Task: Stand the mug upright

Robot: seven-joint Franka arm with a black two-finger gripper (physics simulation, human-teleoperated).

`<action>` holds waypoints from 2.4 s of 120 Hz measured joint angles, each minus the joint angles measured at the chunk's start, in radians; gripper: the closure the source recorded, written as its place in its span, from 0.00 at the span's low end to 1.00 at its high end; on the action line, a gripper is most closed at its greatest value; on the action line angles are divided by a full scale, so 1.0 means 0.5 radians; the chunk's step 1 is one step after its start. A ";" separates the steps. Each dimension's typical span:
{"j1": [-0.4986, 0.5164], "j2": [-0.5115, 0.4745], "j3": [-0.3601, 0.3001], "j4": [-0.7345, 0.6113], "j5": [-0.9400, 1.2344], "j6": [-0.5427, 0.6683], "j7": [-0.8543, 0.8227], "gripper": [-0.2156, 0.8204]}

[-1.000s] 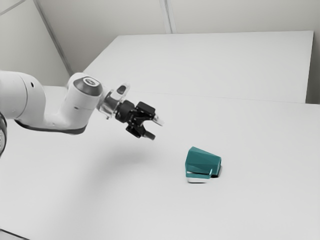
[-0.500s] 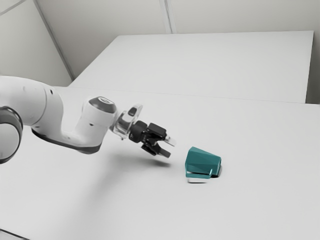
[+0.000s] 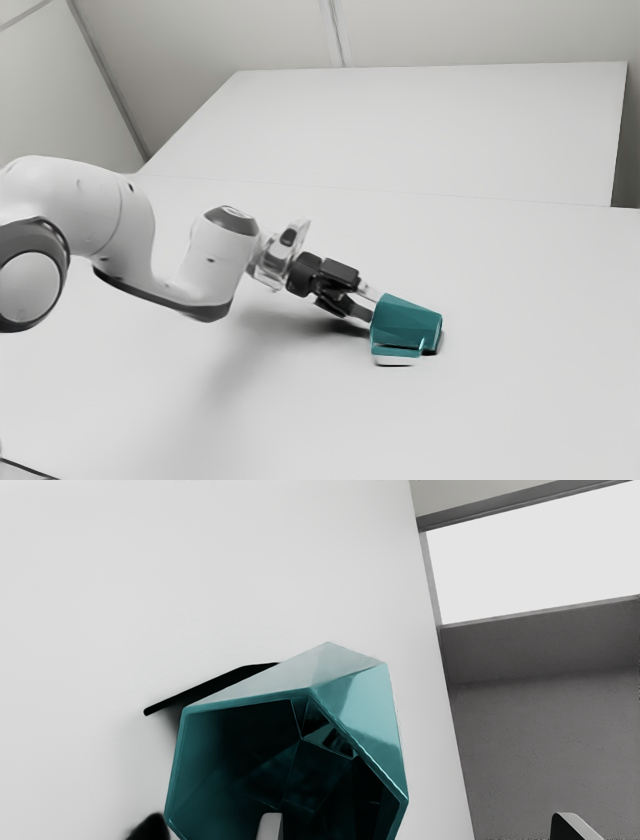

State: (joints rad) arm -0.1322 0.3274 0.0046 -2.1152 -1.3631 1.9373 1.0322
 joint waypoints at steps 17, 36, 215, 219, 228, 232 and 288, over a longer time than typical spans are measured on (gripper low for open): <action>-0.037 0.040 0.000 0.022 -0.038 0.000 0.069 0.23; -0.076 0.071 0.000 0.044 -0.061 0.001 0.129 0.24; 0.053 -0.531 0.003 0.037 0.828 0.076 -0.006 0.95; 0.066 -0.567 0.003 0.038 0.944 0.077 -0.045 0.95; 0.098 -0.647 0.002 0.040 1.194 0.077 -0.137 0.95; 0.112 -0.684 0.003 0.039 1.302 0.076 -0.179 0.95; 0.150 -1.069 -0.017 -0.141 2.286 0.051 -0.723 0.97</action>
State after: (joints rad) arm -0.0571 -0.2071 -0.0040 -2.1859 -0.2200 1.9629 0.6709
